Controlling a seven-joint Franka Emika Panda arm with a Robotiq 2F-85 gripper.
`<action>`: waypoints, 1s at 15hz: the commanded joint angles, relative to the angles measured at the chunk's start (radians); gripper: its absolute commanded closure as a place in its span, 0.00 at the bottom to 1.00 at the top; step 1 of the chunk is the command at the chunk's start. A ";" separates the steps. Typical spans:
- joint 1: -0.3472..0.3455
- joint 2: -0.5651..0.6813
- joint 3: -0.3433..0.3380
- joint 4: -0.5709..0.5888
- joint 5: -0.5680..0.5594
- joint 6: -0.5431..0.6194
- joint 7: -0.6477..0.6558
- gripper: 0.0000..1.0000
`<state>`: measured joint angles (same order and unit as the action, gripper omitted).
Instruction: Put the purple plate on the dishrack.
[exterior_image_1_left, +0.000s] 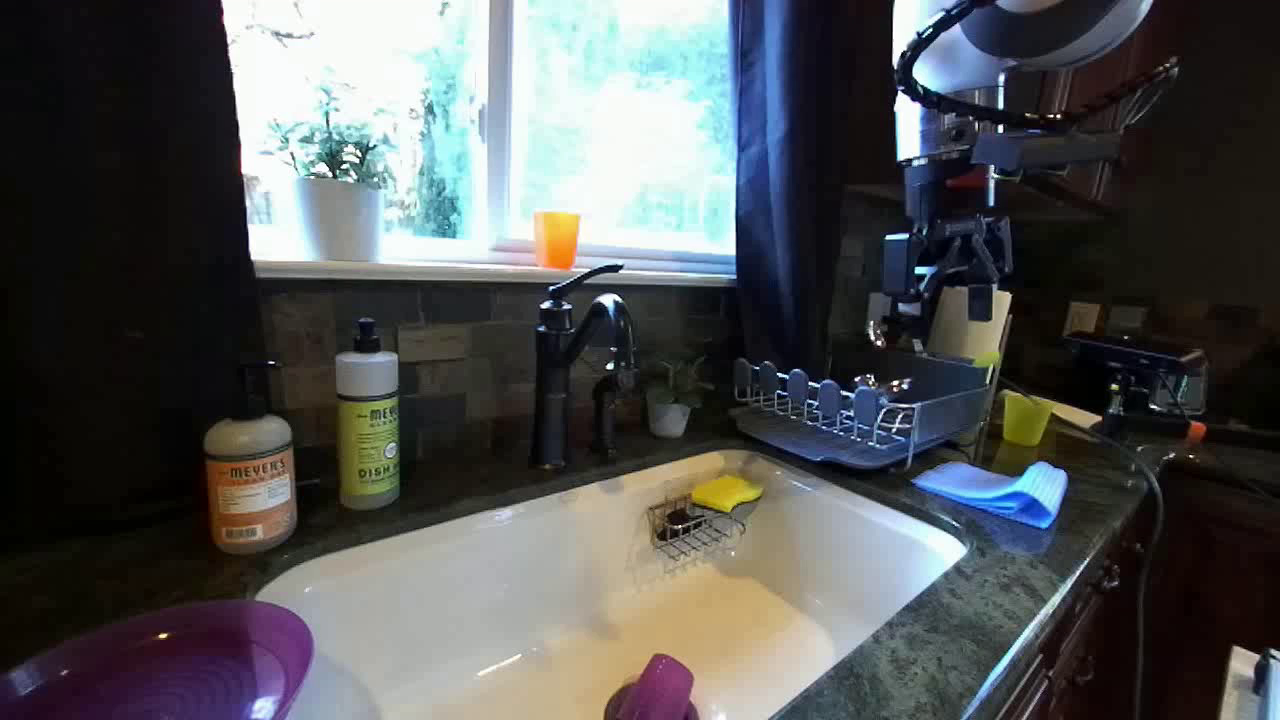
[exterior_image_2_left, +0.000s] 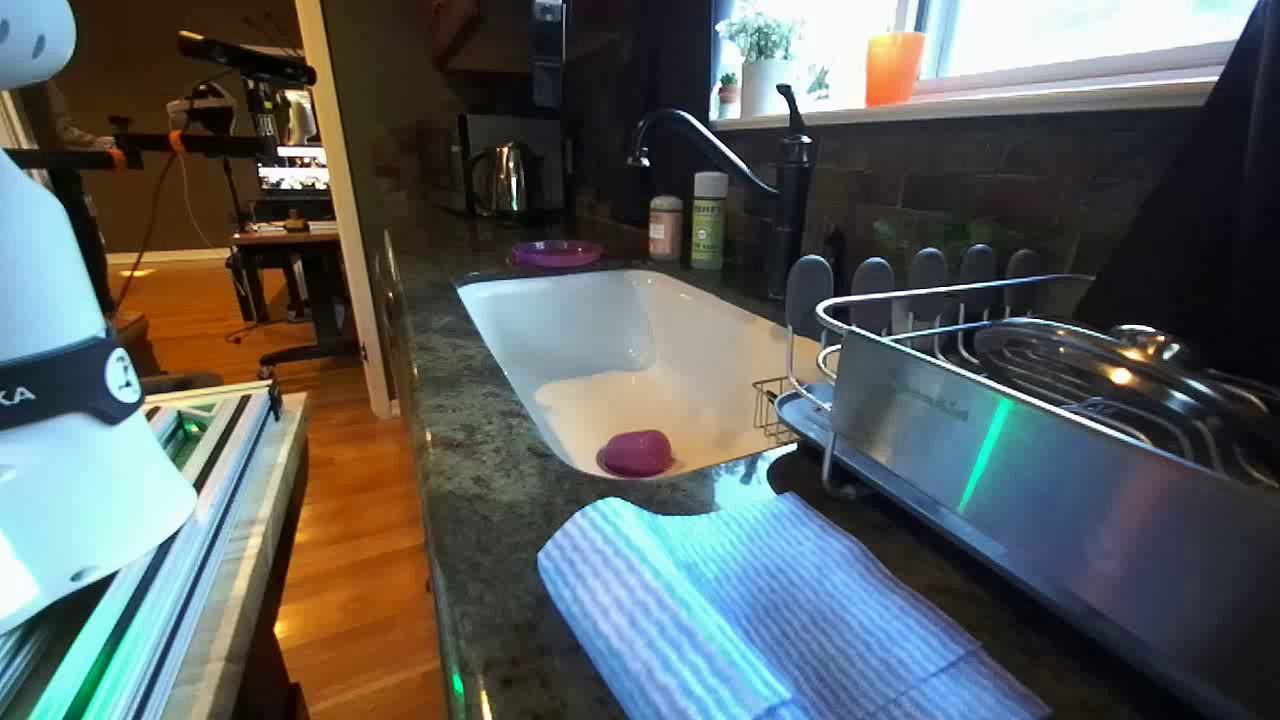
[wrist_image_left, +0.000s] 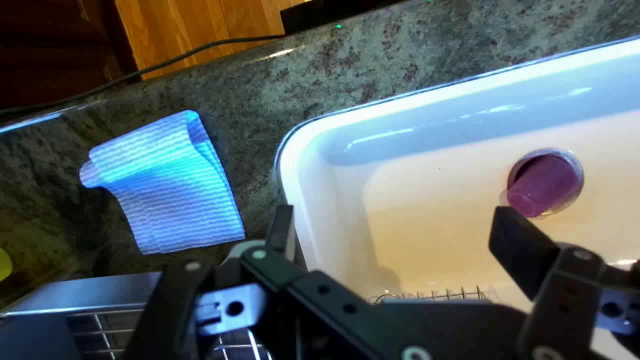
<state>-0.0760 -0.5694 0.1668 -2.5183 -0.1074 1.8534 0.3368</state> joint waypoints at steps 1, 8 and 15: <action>0.018 0.002 -0.016 0.002 -0.009 -0.003 0.008 0.00; 0.044 0.033 0.005 0.031 0.014 0.072 0.028 0.00; 0.175 0.281 0.137 0.282 0.030 0.258 0.035 0.00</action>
<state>0.0519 -0.4377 0.2587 -2.3693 -0.0786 2.0685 0.3655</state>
